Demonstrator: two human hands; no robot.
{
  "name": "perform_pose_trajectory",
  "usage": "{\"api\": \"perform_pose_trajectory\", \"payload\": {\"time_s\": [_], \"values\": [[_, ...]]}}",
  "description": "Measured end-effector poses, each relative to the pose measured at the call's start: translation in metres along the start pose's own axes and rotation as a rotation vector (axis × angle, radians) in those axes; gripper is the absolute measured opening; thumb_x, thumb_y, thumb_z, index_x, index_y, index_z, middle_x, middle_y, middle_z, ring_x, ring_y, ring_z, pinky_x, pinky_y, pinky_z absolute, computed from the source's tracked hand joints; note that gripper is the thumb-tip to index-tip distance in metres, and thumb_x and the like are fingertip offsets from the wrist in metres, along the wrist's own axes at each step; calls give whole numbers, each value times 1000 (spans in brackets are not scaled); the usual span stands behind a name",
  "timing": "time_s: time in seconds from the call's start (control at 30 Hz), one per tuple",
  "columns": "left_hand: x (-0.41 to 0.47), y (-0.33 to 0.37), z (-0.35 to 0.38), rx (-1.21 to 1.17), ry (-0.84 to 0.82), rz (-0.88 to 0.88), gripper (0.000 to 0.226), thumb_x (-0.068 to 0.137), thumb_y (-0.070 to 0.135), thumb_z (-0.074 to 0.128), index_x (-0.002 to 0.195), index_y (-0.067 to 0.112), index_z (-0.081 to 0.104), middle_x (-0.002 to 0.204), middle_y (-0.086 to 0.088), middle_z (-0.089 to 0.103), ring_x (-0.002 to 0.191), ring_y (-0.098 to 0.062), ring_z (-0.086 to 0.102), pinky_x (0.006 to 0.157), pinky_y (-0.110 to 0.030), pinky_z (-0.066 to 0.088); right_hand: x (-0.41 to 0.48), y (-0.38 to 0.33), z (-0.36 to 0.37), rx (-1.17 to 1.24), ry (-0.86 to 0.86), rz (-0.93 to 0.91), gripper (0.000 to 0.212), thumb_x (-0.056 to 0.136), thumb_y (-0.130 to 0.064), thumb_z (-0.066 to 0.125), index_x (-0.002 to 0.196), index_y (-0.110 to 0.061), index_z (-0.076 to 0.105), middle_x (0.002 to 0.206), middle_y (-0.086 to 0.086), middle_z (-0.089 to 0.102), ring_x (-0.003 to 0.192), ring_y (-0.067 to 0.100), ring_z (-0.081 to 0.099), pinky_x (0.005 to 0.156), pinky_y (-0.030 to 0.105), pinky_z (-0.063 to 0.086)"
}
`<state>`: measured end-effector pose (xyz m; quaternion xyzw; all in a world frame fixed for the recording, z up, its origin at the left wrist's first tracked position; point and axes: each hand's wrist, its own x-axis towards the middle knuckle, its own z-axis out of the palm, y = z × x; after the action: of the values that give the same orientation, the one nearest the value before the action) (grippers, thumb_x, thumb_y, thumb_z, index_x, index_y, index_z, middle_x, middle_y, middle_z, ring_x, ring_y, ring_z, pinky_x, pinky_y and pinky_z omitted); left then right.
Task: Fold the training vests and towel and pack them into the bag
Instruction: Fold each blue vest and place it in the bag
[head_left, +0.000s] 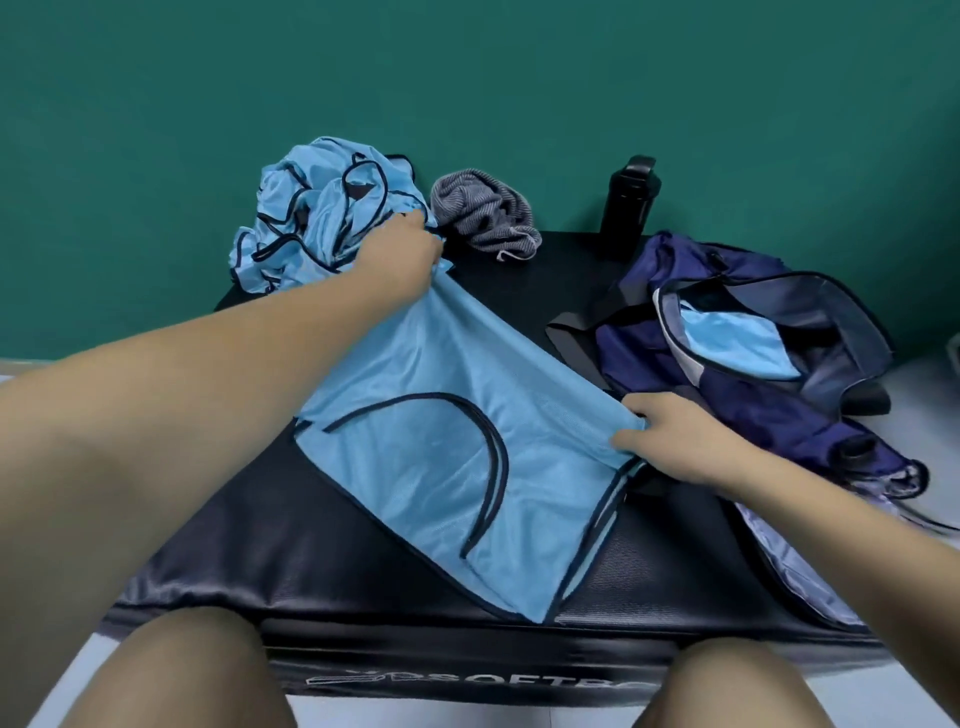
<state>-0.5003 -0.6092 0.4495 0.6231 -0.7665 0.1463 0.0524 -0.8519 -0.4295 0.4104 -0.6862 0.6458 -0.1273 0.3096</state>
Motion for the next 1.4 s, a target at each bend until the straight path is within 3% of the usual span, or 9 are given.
{"api": "perform_pose_trajectory", "payload": {"time_s": [0.23, 0.33, 0.47, 0.67, 0.77, 0.87, 1.03, 1.27, 1.4], "values": [[30, 83, 10, -255, 17, -106, 24, 88, 13, 57, 105, 23, 70, 102, -10, 72, 96, -39, 68, 74, -39, 50, -48, 12, 27, 741, -161, 282, 18, 97, -12, 68, 111, -3, 74, 91, 15, 75, 66, 24, 58, 54, 27, 45], [23, 105, 20, -518, -92, -101, 43, 87, 20, 59, 128, 30, 60, 102, -3, 73, 101, -32, 67, 81, -40, 55, -55, 15, 35, 901, -183, 320, 18, 98, -11, 67, 113, -4, 75, 93, 17, 72, 61, 20, 53, 67, 38, 61], [-18, 113, 22, -609, -163, -41, 63, 90, 24, 68, 148, 26, 44, 105, 0, 69, 100, -25, 61, 86, -43, 53, -54, 25, 32, 772, -110, 344, 20, 99, -15, 70, 116, -4, 68, 98, 15, 67, 61, 23, 58, 65, 41, 63], [-115, 99, 22, -602, -161, 3, 22, 88, 20, 74, 108, 23, 69, 106, 3, 66, 87, -16, 62, 85, -36, 52, -64, 24, 34, 564, -128, 269, 24, 97, -16, 73, 114, -5, 61, 103, 23, 72, 64, 27, 66, 66, 44, 65], [-176, 107, 8, -681, -161, 51, 16, 88, 23, 77, 96, 30, 66, 99, 10, 61, 81, -1, 56, 78, -31, 50, -65, 25, 34, 412, -36, 198, 27, 93, -16, 76, 111, -8, 58, 103, 19, 73, 62, 25, 71, 64, 43, 66], [-232, 122, -6, -720, -150, 115, 17, 91, 40, 76, 95, 35, 60, 93, 14, 54, 82, -3, 55, 75, -34, 51, -70, 28, 31, 358, 7, 190, 29, 92, -15, 77, 112, -12, 57, 101, 17, 74, 62, 22, 71, 66, 43, 67], [-307, 149, -6, -405, -210, 276, 66, 86, 87, 53, 121, 31, 53, 114, 10, 48, 104, -16, 47, 86, -35, 45, -86, 32, 36, 277, 14, 198, 37, 89, -14, 80, 116, -12, 55, 89, 17, 76, 56, 20, 68, 59, 40, 65], [-337, 145, 1, -293, -82, 372, 48, 87, 50, 81, 119, 22, 58, 109, 1, 53, 94, -25, 54, 80, -41, 51, -104, 33, 39, 104, -42, 153, 66, 86, -26, 82, 136, -26, 39, 81, 10, 78, 62, 24, 72, 63, 42, 65], [-345, 129, -6, -397, -116, 312, 22, 96, 42, 71, 110, 26, 63, 100, 6, 56, 94, -23, 58, 79, -39, 50, -106, 41, 40, -260, 64, -21, 90, 86, -39, 80, 158, -22, 29, 119, 8, 60, 110, 30, 63, 89, 39, 50]]}}
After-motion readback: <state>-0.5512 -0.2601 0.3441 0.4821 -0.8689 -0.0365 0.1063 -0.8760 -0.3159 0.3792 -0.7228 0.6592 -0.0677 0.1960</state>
